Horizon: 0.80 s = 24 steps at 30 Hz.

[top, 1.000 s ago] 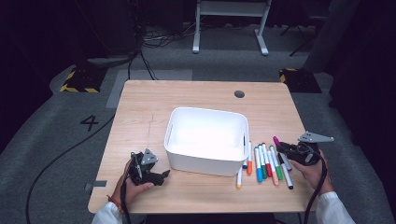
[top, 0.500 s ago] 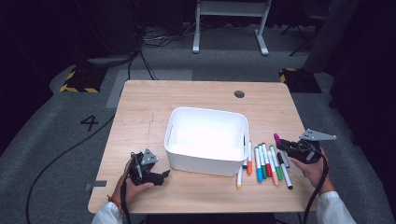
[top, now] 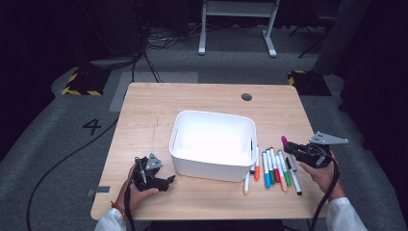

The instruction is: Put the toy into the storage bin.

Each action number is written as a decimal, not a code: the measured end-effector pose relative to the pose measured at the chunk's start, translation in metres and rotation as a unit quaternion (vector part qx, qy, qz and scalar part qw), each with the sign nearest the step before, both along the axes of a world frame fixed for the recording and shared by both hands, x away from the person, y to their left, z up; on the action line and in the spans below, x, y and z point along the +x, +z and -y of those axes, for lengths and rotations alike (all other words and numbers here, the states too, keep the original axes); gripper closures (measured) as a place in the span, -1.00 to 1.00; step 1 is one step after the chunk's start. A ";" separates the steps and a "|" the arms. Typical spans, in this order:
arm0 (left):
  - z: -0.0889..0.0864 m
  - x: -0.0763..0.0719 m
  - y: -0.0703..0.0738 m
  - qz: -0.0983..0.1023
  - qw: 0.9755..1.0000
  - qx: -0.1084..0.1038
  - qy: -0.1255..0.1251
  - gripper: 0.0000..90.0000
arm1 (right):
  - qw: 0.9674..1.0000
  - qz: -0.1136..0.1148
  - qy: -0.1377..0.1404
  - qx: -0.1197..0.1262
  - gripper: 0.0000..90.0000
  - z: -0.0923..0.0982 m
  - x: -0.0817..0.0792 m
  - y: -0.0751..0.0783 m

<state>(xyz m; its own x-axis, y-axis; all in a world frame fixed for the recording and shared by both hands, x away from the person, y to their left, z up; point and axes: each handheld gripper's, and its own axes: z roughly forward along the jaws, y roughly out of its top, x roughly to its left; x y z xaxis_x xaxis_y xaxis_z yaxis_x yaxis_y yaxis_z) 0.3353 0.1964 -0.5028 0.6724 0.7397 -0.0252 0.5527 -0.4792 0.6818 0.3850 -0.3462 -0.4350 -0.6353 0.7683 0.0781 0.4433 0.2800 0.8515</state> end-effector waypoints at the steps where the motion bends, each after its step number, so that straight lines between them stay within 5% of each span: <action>1: 0.000 0.000 0.000 0.000 1.000 0.000 0.000 -0.66 | 1.000 0.004 0.002 0.001 0.66 0.000 -0.001 0.001; 13: 0.000 0.000 0.000 0.000 1.000 0.000 0.000 -0.66 | 0.998 0.049 0.047 0.017 0.66 -0.021 -0.016 0.049; 24: 0.000 0.000 0.000 0.002 1.000 0.001 0.003 -0.66 | 0.990 0.082 0.117 0.012 0.66 -0.066 -0.024 0.113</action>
<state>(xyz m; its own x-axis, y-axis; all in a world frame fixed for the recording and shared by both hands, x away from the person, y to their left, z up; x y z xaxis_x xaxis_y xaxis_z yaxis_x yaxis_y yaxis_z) 0.3349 0.1963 -0.5027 0.6679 0.7440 -0.0209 0.5534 -0.4777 0.6824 0.3607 -0.2807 -0.3219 -0.8008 0.5984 -0.0246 0.2238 0.3370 0.9145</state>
